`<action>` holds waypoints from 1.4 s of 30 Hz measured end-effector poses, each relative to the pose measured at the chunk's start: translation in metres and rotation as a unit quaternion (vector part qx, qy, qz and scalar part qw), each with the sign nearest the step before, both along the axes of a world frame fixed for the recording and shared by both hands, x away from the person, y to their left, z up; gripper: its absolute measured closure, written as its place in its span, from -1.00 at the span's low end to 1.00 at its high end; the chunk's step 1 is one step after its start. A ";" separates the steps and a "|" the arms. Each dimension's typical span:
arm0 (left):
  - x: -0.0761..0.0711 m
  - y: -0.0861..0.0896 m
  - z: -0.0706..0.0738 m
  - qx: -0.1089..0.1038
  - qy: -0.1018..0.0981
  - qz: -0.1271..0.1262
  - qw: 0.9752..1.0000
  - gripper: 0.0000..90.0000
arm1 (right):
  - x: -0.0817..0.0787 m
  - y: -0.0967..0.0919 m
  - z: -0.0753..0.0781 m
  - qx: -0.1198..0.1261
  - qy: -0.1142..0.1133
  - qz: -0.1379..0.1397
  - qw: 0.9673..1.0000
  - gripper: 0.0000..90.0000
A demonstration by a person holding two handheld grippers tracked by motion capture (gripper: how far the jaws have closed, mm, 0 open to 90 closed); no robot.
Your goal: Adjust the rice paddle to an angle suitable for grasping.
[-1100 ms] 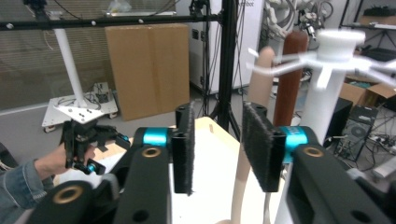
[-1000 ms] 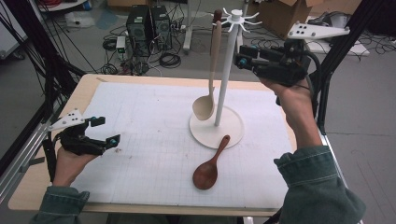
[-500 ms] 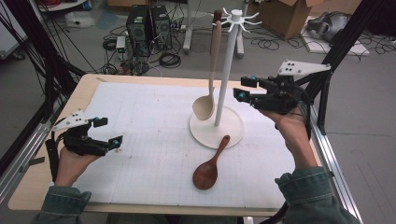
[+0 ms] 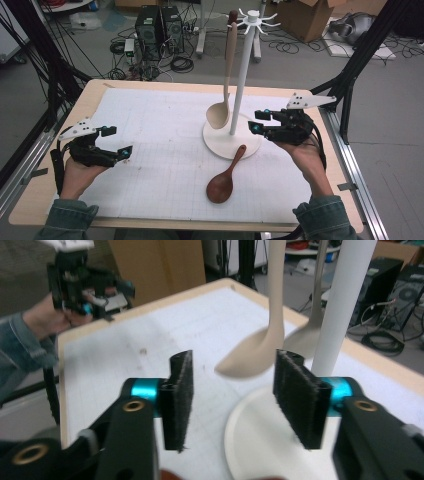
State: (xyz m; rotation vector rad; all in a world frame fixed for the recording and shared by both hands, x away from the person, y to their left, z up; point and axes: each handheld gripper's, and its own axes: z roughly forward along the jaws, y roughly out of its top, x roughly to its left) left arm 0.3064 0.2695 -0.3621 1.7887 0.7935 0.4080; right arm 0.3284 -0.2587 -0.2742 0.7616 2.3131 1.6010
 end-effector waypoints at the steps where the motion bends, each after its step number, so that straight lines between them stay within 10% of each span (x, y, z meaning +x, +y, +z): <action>1: 0.000 0.000 0.000 0.000 -0.001 0.000 1.000 -0.95 | -0.001 -0.001 -0.005 -0.001 0.002 0.002 1.000 0.20; 15: 0.000 0.001 0.000 0.001 -0.001 0.006 1.000 -0.95 | -0.017 -0.009 -0.070 -0.045 0.039 0.021 0.998 0.99; 42: 0.000 0.000 0.000 0.001 -0.002 0.004 1.000 -0.95 | -0.037 0.014 -0.146 -0.106 0.103 0.076 0.986 0.99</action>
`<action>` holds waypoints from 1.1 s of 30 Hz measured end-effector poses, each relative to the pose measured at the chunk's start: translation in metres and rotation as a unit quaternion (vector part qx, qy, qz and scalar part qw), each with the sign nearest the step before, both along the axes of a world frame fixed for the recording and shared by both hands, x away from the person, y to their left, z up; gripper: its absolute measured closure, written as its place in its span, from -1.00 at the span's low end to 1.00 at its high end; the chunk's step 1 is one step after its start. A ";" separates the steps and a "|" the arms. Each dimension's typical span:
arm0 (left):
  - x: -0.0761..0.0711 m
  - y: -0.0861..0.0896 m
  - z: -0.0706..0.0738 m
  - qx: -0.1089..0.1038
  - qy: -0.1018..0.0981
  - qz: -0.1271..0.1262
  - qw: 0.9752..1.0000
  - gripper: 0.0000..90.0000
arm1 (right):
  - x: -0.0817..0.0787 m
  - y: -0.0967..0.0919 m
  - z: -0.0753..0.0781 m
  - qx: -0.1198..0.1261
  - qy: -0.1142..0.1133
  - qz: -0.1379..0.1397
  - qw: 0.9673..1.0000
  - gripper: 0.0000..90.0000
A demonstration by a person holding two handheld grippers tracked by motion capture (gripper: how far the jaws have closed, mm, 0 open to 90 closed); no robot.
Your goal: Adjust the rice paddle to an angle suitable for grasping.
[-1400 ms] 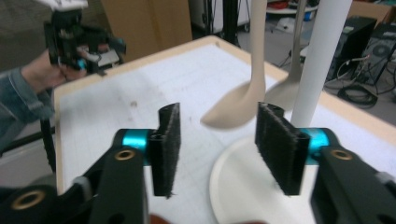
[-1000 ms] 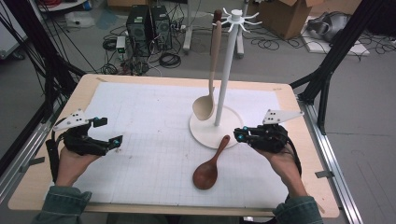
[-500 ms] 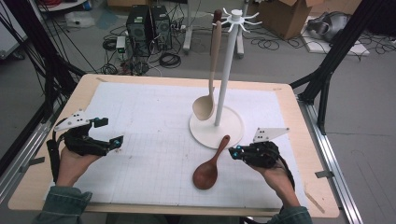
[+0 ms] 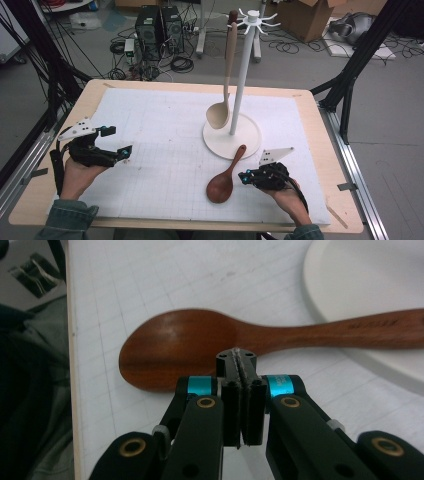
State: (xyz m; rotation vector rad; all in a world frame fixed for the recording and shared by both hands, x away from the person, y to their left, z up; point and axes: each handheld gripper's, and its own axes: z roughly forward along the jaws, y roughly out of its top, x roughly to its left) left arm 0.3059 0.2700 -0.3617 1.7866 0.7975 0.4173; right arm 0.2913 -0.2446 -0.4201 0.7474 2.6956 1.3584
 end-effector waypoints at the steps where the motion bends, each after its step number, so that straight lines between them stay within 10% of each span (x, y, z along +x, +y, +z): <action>1: 0.000 0.000 0.000 -0.001 0.000 0.001 1.000 -0.95 | -0.001 0.002 -0.003 -0.004 0.008 0.002 1.000 0.99; 33: -0.001 0.000 0.001 -0.002 -0.001 0.001 1.000 -0.95 | 0.001 0.014 -0.021 -0.029 0.053 0.031 0.998 1.00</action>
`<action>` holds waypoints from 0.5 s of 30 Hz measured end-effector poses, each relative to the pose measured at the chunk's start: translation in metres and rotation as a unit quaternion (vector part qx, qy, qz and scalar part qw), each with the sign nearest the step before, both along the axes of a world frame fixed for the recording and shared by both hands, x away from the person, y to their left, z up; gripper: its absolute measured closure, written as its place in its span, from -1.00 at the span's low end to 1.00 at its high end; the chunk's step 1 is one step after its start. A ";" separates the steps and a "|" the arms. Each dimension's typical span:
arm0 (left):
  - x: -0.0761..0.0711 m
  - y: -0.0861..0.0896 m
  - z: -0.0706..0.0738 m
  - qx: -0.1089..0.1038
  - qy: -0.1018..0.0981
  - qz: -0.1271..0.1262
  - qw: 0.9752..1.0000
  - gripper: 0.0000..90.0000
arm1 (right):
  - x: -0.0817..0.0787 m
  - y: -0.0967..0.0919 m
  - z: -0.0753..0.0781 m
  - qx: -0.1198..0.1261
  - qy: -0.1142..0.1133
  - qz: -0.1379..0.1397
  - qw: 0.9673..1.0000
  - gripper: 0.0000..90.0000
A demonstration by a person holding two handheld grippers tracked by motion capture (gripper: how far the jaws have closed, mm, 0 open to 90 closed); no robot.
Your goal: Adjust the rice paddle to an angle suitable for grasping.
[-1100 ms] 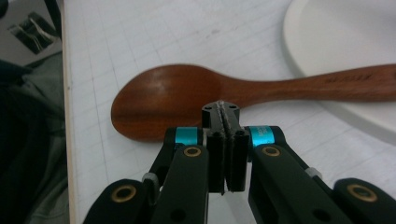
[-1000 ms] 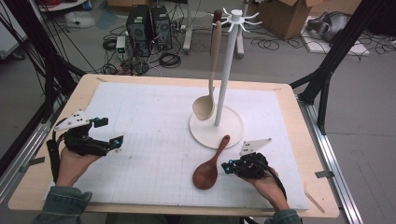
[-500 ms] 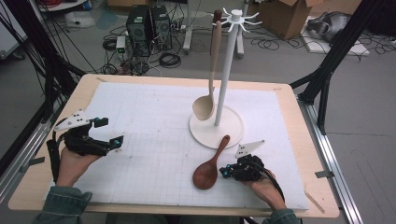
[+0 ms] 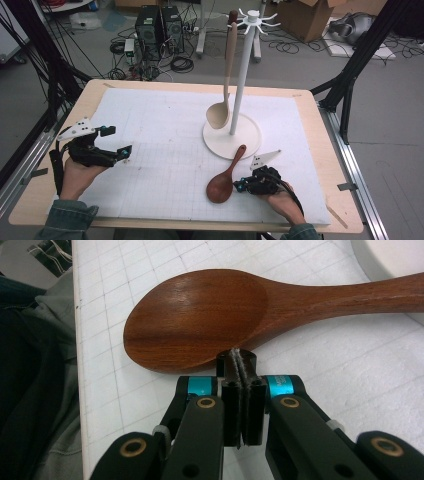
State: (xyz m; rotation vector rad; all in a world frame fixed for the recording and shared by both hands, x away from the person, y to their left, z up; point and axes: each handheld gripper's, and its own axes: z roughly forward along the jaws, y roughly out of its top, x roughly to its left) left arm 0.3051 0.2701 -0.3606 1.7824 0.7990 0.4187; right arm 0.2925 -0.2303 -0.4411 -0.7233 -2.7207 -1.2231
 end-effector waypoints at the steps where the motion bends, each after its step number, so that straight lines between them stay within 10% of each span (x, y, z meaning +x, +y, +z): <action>1: 0.000 0.000 0.000 0.000 0.000 0.000 1.000 -0.95 | 0.000 0.000 0.000 0.002 0.001 0.001 1.000 1.00; 15: 0.000 0.000 0.000 0.001 0.000 0.000 1.000 -0.95 | -0.001 0.004 -0.002 -0.007 0.004 0.009 1.000 1.00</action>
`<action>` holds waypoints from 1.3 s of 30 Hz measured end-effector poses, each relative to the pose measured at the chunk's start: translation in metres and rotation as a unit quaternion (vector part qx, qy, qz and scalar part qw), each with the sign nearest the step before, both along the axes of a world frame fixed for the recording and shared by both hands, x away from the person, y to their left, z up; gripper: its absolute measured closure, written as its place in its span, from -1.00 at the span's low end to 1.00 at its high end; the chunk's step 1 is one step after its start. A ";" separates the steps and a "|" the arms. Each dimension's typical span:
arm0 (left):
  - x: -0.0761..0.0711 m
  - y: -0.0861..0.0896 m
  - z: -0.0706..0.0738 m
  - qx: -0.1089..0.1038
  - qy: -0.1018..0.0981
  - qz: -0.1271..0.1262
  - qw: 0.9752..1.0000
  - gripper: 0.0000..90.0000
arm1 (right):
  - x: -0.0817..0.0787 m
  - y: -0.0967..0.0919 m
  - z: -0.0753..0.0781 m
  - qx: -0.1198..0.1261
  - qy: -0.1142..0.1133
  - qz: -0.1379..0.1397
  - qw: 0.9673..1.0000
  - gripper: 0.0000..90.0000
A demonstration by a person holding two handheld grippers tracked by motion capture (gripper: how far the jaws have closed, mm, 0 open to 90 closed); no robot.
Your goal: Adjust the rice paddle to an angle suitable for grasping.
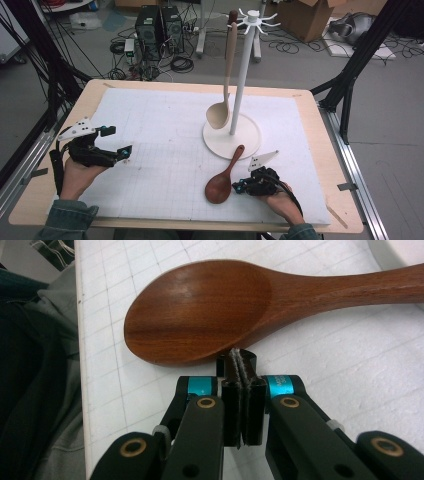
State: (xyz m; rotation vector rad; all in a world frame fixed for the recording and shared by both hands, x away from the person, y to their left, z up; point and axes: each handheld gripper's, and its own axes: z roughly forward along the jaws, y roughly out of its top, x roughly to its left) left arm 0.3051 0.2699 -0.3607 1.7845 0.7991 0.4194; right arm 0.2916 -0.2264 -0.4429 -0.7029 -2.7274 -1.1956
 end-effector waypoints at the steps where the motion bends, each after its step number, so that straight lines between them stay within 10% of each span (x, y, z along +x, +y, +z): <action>1: 0.000 0.000 0.000 0.000 0.000 -0.001 1.000 -0.95 | 0.000 0.000 0.000 0.000 -0.001 -0.001 1.000 1.00; 19: 0.000 0.000 0.000 -0.001 -0.001 0.001 1.000 -0.95 | 0.009 -0.007 0.006 0.015 -0.004 -0.050 0.999 1.00; 39: 0.000 0.000 0.000 0.000 -0.001 0.000 1.000 -0.95 | 0.007 0.001 0.002 0.007 0.009 -0.027 1.000 1.00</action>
